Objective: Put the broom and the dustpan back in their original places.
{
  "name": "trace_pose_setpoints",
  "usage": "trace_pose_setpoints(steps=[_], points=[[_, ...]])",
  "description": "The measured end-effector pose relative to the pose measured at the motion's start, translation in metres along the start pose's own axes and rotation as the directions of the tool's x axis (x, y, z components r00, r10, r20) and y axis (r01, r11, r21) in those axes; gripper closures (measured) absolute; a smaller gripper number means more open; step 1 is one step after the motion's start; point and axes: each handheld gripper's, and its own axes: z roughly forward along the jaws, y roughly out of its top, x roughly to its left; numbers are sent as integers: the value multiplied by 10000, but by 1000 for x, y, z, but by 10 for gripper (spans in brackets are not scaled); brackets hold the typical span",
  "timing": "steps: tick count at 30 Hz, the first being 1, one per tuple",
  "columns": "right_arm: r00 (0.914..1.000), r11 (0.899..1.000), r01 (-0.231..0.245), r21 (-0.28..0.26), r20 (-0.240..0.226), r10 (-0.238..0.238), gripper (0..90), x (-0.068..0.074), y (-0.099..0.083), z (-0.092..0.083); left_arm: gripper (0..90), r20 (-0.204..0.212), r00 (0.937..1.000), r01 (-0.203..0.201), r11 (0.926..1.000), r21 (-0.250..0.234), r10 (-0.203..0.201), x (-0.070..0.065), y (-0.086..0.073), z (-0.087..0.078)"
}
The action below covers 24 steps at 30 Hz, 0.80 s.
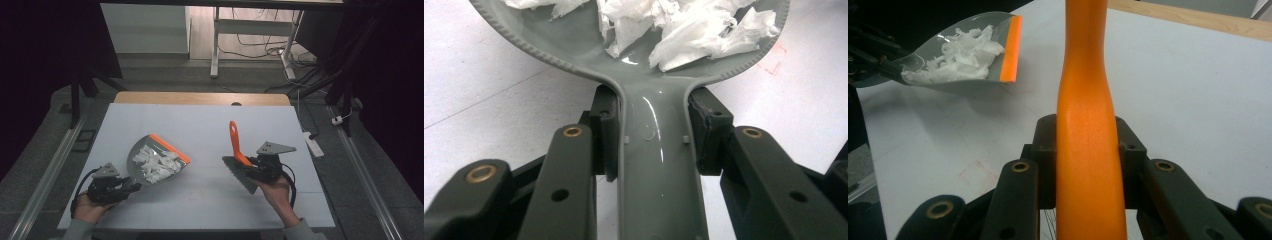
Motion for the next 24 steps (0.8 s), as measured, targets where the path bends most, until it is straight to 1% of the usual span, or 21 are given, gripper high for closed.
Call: trace_pose_setpoints(steps=[2, 4, 6, 9, 11, 15, 18, 21, 23, 24], points=[[10000, 10000, -56, 19, -63, 56, 703, 0, -1, -1, 615, -7, 9999, 147, 9998, -96, -147, 1, 0, -1], [9999, 9999, -73, 77, -91, 74, 703, -1, -3, -3, 615, -100, 9996, 267, 9994, -220, -269, 1, 1, -2], [9999, 9999, -94, 56, -107, 95, 703, -1, -4, -5, 615, -155, 9993, 321, 9990, -298, -326, 1, 1, -2], [9999, 9999, -110, 118, -63, 111, 703, -2, -7, -7, 615, -282, 9986, 433, 9986, -320, -442, 2, 2, -2], [9998, 9997, -179, 164, -36, 179, 703, -4, -9, -8, 615, -416, 9975, 549, 9978, -362, -564, 2, 1, -2], [9996, 9993, -290, 215, 35, 289, 703, -7, -12, -9, 615, -549, 9960, 683, 9969, -384, -704, 4, 1, -2], [9994, 9991, -333, 254, 63, 332, 703, -8, -14, -11, 615, -651, 9938, 869, 9953, -425, -896, 5, 0, -2], [9991, 9985, -430, 333, 83, 427, 703, -10, -16, -12, 614, -880, 9905, 1023, 9939, -402, -1055, 5, 0, -2], [9982, 9975, -589, 387, 101, 586, 703, -11, -17, -13, 615, -996, 9867, 1254, 9913, -396, -1288, 5, 0, -1], [9983, 9976, -573, 384, 95, 570, 703, -11, -18, -13, 615, -1057, 9846, 1362, 9900, -380, -1395, 6, 0, 0]])
